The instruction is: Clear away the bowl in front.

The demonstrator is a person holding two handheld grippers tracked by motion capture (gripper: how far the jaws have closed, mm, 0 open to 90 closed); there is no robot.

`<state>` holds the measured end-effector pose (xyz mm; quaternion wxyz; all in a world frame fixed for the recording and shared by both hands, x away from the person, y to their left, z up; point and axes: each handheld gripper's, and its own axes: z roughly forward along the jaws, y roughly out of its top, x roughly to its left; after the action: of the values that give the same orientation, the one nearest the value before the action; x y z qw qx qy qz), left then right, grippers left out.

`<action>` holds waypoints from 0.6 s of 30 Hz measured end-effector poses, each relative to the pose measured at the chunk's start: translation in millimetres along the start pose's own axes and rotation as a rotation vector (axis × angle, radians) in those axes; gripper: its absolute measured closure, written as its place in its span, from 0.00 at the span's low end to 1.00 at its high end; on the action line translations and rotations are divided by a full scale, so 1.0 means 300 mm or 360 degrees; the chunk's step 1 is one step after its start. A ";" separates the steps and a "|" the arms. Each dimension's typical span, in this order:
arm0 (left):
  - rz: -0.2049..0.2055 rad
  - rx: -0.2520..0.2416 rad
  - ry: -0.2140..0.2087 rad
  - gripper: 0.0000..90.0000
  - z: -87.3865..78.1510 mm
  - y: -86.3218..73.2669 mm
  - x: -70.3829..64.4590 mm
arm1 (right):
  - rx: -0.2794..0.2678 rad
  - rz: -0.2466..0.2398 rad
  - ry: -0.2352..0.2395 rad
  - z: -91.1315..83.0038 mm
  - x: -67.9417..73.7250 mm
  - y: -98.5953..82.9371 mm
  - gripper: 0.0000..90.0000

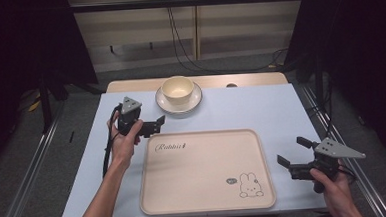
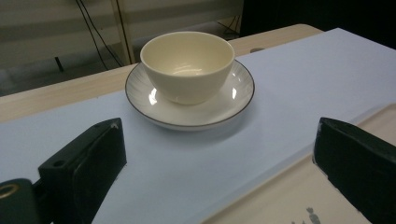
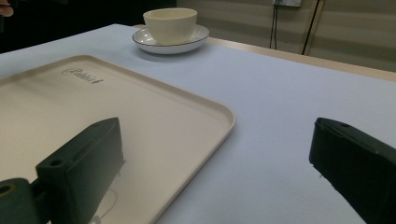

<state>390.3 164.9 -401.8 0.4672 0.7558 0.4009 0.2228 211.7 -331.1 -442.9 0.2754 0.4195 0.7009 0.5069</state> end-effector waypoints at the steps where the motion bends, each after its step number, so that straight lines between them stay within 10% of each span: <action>1: -0.0007 -0.0004 0.0001 0.03 0.007 0.008 0.003 | 0.0001 0.0005 -0.0001 0.000 0.000 0.000 0.03; 18: 0.0087 0.0039 0.0017 0.08 0.129 0.082 0.027 | -0.0004 0.0019 0.0011 -0.001 -0.005 -0.001 0.02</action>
<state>432.3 145.2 -398.1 0.4494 0.7711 0.3852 0.2346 212.1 -332.6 -443.2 0.2704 0.4215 0.6987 0.5109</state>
